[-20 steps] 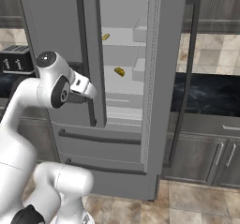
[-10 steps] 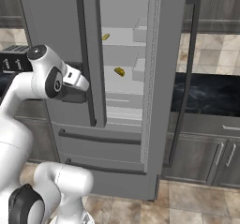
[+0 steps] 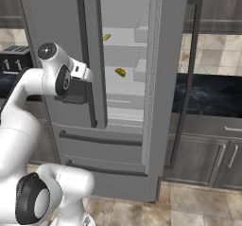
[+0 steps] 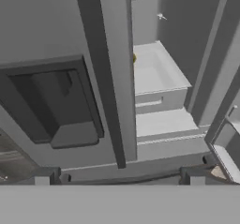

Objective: Retrieve the butter from the fridge and place it on a plate on the dining table. Then retrieve the butter knife by the fridge and place it near the plate.

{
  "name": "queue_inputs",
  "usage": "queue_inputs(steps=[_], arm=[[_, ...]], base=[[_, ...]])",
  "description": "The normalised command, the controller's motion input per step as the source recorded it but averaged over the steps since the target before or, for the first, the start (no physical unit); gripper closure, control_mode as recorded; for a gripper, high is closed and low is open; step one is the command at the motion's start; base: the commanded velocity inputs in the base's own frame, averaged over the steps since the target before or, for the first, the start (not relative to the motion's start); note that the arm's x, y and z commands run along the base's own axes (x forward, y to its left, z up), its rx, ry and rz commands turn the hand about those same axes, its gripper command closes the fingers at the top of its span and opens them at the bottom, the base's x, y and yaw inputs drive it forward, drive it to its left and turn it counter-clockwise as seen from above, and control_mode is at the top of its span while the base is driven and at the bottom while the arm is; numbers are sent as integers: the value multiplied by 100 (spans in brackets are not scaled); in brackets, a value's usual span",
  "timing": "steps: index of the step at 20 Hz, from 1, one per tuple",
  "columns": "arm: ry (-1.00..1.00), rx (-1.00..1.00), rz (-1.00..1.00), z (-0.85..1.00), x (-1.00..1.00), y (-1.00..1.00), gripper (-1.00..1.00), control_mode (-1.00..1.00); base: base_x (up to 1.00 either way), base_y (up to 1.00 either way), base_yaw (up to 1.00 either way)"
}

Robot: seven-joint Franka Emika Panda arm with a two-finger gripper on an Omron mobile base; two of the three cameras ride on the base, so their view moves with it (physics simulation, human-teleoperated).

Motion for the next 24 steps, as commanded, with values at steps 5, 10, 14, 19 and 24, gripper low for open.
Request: queue_inputs(steps=[5,10,14,19,24], arm=[[-1,-6,1,44,26,1,-100,-100],[0,-10,0,44,6,19,-100,-100],[-3,-1,0,28,14,17,-100,-100],[-4,0,0,11,19,1,-100,-100],[-10,0,0,0,22,1,-100,-100]], base=[[0,0,0],[0,0,0],[0,0,0],[0,0,0],[0,0,0]])
